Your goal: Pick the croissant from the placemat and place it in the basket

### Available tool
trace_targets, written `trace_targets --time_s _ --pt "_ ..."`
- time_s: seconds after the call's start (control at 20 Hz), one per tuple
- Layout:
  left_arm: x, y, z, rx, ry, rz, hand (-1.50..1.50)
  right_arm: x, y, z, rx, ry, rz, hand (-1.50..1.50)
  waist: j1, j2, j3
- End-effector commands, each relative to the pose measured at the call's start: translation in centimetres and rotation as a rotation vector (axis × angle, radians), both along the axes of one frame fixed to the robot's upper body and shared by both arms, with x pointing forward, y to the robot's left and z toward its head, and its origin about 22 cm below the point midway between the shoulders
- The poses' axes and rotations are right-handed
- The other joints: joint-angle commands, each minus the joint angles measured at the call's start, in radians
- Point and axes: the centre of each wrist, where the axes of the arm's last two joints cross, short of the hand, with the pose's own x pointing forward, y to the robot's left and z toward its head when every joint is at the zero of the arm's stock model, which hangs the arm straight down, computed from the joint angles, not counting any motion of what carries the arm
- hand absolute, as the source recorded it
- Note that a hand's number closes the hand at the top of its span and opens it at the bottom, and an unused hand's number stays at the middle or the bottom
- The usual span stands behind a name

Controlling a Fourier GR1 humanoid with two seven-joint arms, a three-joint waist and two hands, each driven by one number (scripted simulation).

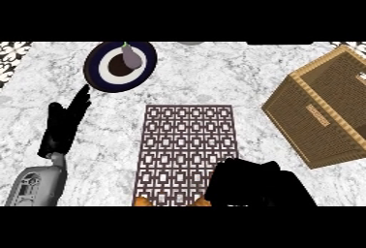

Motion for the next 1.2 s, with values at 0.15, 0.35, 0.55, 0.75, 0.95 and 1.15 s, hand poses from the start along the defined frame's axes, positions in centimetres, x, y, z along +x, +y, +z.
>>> trace_targets --time_s 0.15,0.35,0.55,0.75,0.95,1.15 --pt "-1.2 0.6 -0.9 0.001 0.010 0.006 0.00 -1.4 -2.7 5.7 0.108 -0.082 -0.036 1.50 0.014 -0.003 -0.001" --pt "0.0 0.3 1.1 0.006 0.020 -0.005 0.00 1.8 -2.9 8.8 0.111 -0.109 -0.117 1.50 0.010 -0.002 0.001" --pt "1.0 0.0 1.2 -0.002 -0.004 0.014 0.00 6.0 -4.3 10.5 -0.101 -0.126 -0.235 1.50 -0.009 0.000 0.000" --pt "-0.3 -1.2 -0.3 0.001 0.003 0.001 0.00 7.9 -7.1 11.2 -0.272 -0.143 -0.358 1.50 -0.009 0.000 0.001" --pt "-0.7 0.1 0.1 0.012 -0.007 0.010 0.00 10.2 -10.3 12.3 -0.335 -0.087 -0.386 1.50 0.005 0.001 0.002" --pt "-0.1 -0.3 -0.1 0.015 -0.009 0.012 0.00 11.9 -15.0 14.2 -0.402 -0.069 -0.436 1.50 0.004 0.005 0.002"
